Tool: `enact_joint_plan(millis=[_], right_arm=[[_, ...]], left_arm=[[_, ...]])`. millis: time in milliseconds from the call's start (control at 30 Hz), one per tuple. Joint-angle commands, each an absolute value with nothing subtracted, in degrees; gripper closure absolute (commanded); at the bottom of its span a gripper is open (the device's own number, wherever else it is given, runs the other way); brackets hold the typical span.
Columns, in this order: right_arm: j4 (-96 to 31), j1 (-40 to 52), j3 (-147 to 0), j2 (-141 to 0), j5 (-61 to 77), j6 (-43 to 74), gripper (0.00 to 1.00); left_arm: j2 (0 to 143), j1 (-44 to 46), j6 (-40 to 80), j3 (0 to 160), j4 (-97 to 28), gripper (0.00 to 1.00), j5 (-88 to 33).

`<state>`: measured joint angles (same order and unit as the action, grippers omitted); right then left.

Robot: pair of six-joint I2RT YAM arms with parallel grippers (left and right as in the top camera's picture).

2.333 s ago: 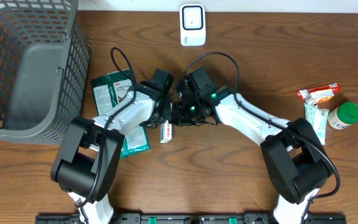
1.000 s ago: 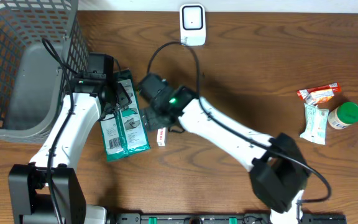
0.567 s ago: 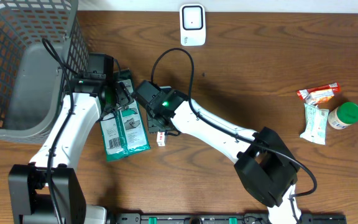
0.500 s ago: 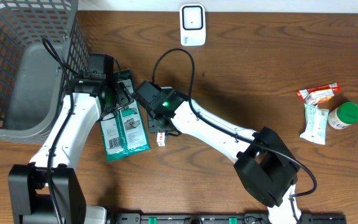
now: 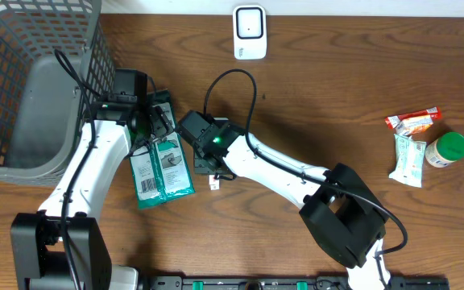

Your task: Scan the item barcode

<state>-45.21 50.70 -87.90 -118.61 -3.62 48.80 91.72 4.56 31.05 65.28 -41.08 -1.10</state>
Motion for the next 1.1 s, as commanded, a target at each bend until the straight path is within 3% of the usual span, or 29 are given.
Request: enact_joint_plan(millis=[0,200,267,333,567,667,833,933,1000,1067], right_arm=[[-45.6,50.6,-88.1,-118.3,-3.9,46.4,0.82],[-48.8,49.9,-88.2,-114.1,-3.6,41.8,0.86],[-49.9,48.9,-88.2,-111.4,-3.6,39.9,0.97],[-51.3,47.4,-88.2,-108.6,-2.8,39.6,0.99],[-56.7,32.0,-88.2,-95.8,20.3,23.6,0.99],[-58.8,25.4,-88.2,-93.4,30.6,16.8,0.85],[-62.4,17.0,-88.2,-92.0,32.3,15.0,0.90],[-62.7,11.8,-88.2,-91.9,40.1,11.2,0.91],[-63.4,9.5,-88.2,-91.9,41.2,9.9,0.82],[-65.4,8.1,-88.2,-91.9,38.3,7.5,0.78]], left_arm=[[91.4,4.2,30.7,64.7,-41.3,0.16,-0.4],[91.4,4.2,30.7,64.7,-41.3,0.13,-0.4],[91.4,4.2,30.7,64.7,-41.3,0.13,-0.4],[91.4,4.2,30.7,64.7,-41.3,0.13,-0.4],[91.4,4.2,30.7,64.7,-41.3,0.12,-0.4],[91.4,4.2,30.7,64.7,-41.3,0.12,-0.4],[91.4,4.2,30.7,64.7,-41.3,0.12,-0.4],[91.4,4.2,30.7,64.7,-41.3,0.12,-0.4],[91.4,4.2,30.7,64.7,-41.3,0.12,-0.4],[91.4,4.2,30.7,64.7,-41.3,0.12,-0.4]])
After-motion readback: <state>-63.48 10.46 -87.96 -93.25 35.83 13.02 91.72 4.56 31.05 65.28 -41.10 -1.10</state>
